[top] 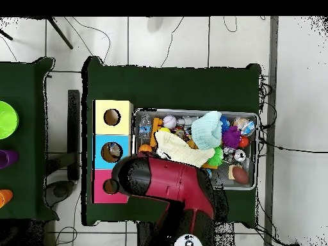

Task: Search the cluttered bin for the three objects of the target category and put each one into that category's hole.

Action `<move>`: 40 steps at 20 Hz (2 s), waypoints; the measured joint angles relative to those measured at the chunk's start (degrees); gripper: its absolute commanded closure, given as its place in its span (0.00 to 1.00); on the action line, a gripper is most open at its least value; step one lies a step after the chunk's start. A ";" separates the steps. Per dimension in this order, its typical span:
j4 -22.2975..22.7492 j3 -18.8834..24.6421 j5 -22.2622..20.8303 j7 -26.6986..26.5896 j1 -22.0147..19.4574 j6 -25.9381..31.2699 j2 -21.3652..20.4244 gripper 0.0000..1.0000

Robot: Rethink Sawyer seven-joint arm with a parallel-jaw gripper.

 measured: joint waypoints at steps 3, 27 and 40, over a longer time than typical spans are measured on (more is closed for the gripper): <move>-0.79 1.66 -1.04 0.00 -0.95 -0.01 1.42 0.00; -3.28 10.00 -7.18 0.00 -6.30 -1.28 8.56 0.00; -4.00 10.62 -8.61 0.00 -6.45 -2.55 11.42 0.00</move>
